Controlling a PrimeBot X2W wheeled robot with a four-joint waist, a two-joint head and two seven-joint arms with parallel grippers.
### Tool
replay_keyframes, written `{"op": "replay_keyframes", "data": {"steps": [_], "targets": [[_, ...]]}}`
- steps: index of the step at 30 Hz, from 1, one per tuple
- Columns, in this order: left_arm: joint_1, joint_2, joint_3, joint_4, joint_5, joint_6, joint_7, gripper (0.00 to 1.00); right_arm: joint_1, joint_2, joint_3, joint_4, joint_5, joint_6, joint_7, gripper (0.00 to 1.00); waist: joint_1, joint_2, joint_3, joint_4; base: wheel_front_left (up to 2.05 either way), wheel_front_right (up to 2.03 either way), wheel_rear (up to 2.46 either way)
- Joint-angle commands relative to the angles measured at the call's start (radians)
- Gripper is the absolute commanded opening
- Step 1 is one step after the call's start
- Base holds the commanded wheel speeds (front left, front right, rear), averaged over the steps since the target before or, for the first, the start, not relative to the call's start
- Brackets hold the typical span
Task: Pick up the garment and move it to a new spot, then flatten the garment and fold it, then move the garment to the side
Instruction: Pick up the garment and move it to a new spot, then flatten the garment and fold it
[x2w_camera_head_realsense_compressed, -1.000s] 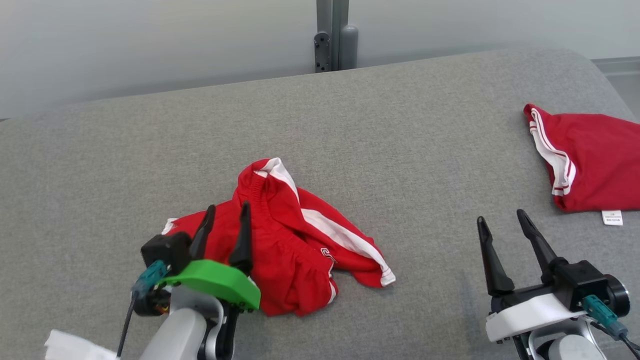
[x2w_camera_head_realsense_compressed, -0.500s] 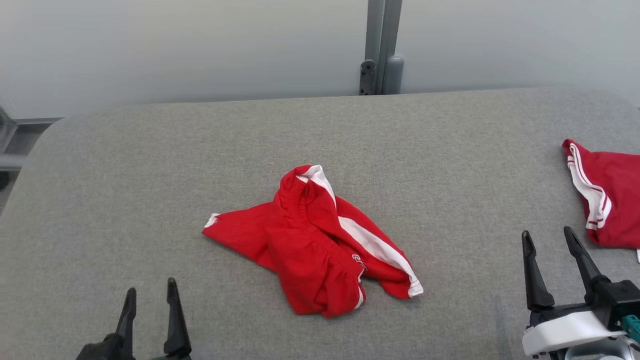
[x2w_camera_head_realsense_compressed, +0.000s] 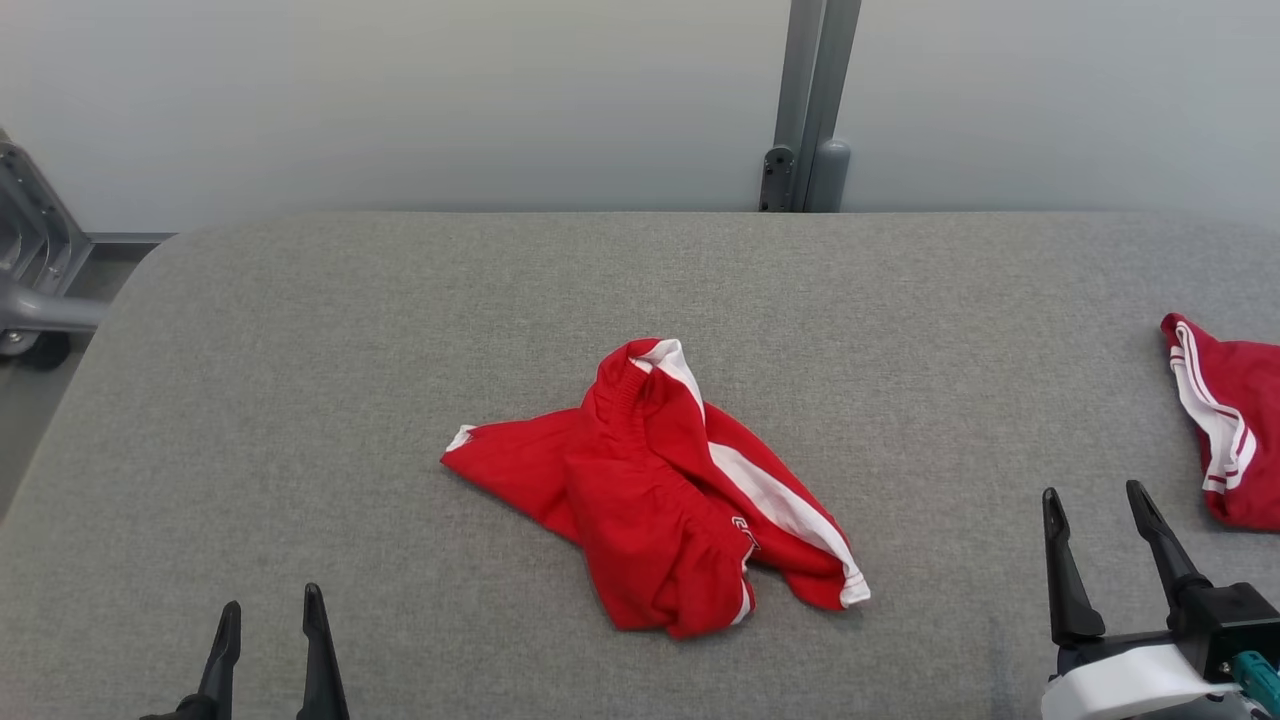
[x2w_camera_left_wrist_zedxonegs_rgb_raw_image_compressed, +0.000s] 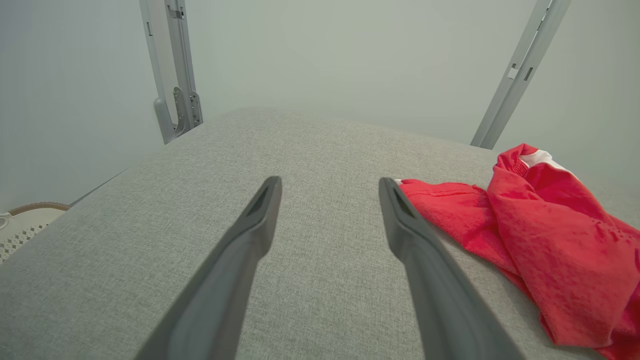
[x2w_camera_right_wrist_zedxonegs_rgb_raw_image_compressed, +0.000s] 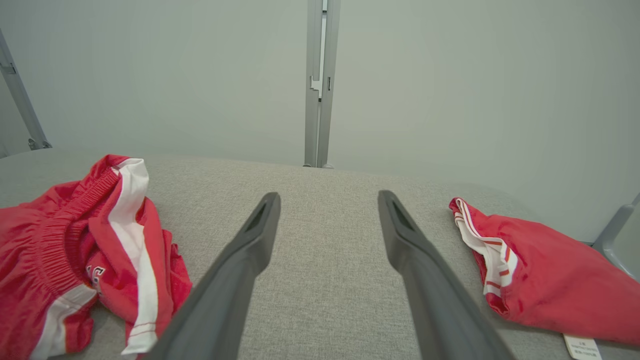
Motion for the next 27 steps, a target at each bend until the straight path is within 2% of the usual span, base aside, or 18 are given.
{"op": "replay_keyframes", "data": {"steps": [1,6,10,16,21,24,27], "targets": [[-0.013,-0.001,0.007,0.001,0.006,-0.010,-0.003,1.00,0.011,0.001,0.003,0.003,-0.002,-0.001,-0.003,1.00,0.0000,0.0000,0.000,-0.005,0.00,0.00,0.00],[-0.025,-0.003,0.000,-0.002,0.002,-0.027,-0.003,1.00,0.004,0.006,0.013,0.011,0.006,-0.001,-0.003,1.00,0.0000,0.0000,0.002,-0.021,0.00,0.00,0.00],[-0.059,-0.004,-0.073,-0.023,0.028,-0.051,-0.003,1.00,-0.003,0.008,0.017,0.013,0.009,-0.001,-0.003,1.00,0.0000,0.0000,0.005,-0.038,0.00,0.00,0.00],[-0.200,-0.003,-0.357,-0.007,0.088,-0.099,0.004,1.00,-0.031,0.004,0.033,0.003,0.016,-0.001,-0.003,1.00,0.0000,0.0000,0.039,-0.074,0.00,0.00,0.00],[-0.386,-0.001,-0.602,0.055,0.072,-0.112,0.091,1.00,-0.077,0.008,0.060,-0.001,0.023,-0.001,-0.003,1.00,0.0000,0.0000,0.097,-0.129,0.00,0.00,0.00],[-0.471,-0.001,-0.687,0.122,0.059,-0.113,0.155,1.00,-0.098,0.012,0.072,0.005,0.032,-0.001,-0.003,1.00,0.0000,0.0000,0.119,-0.171,0.00,0.00,0.00],[-0.521,0.000,-0.715,0.211,0.068,-0.097,0.233,1.00,-0.103,0.017,0.069,0.013,0.041,-0.001,-0.003,1.00,0.0000,0.0000,0.133,-0.207,0.00,0.00,0.00]]}}
